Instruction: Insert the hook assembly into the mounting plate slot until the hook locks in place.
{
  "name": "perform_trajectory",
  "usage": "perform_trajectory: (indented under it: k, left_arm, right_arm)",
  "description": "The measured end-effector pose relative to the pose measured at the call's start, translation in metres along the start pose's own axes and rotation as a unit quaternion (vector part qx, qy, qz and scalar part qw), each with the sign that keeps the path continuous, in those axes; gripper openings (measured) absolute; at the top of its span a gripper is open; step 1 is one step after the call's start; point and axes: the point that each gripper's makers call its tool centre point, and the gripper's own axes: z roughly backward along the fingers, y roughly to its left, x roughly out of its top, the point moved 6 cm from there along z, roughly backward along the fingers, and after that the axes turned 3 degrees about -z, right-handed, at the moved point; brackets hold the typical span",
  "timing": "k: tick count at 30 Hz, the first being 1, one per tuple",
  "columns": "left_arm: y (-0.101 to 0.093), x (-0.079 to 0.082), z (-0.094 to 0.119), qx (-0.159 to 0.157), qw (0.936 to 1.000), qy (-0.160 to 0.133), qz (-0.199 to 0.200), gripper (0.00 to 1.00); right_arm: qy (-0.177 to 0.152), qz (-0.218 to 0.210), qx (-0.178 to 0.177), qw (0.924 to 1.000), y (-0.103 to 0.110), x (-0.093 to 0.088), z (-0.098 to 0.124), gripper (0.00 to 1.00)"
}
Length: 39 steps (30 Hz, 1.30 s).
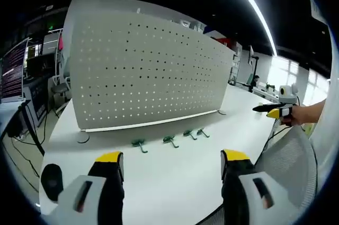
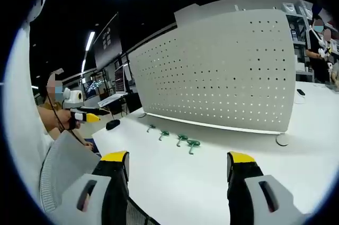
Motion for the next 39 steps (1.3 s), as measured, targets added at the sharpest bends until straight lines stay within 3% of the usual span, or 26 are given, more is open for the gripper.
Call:
perform_trajectory:
  k: [39]
  left_arm:
    - [-0.0015, 0.0039, -0.0036, -0.006, 0.9999, 0.008, -0.009, 0.76]
  right_arm:
    - [-0.004, -0.001, -0.002, 1.0, 0.0004, 0.0003, 0.0004, 0.72]
